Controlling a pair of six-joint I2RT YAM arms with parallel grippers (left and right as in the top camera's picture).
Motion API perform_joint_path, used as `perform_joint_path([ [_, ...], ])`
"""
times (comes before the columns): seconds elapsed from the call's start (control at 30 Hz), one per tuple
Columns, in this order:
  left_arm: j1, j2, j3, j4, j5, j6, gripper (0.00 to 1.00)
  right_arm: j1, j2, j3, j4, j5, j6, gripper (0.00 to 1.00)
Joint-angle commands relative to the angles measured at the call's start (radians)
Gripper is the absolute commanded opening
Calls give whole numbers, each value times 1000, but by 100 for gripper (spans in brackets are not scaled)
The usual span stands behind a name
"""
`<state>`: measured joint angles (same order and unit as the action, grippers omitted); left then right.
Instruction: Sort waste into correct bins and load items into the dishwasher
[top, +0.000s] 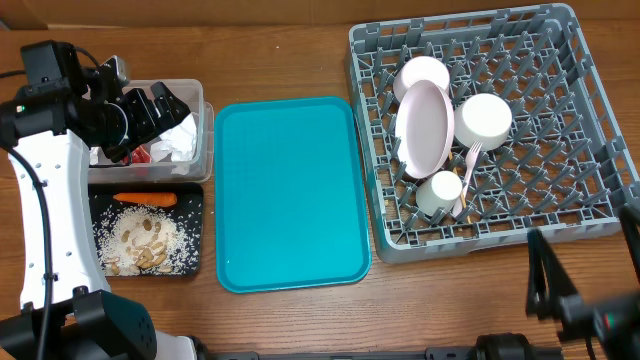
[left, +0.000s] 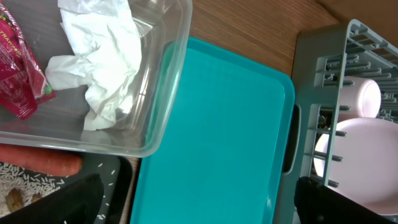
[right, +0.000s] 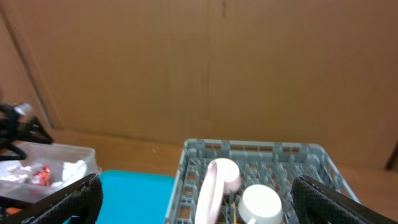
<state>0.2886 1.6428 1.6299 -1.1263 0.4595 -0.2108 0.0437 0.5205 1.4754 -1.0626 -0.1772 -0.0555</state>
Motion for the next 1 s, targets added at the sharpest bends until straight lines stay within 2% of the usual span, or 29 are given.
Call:
perform_joint_path([
  [0.0,-1,-22,24,1,1,-6,100,15,-73,-48,2,-16,4,100],
  [0.13,-1,-22,24,1,1,-6,100,15,-178,-158,14,-16,4,100],
  [0.23,-1,-22,24,1,1,-6,100,15,-235,-254,89,-20,4,100],
  [0.73,-1,-22,24,1,1,-6,100,15,-506,-904,671,-106,5,100],
  [0.97,-1,-22,24,1,1,-6,100,15,-517,-1135,891,-105,4,100],
])
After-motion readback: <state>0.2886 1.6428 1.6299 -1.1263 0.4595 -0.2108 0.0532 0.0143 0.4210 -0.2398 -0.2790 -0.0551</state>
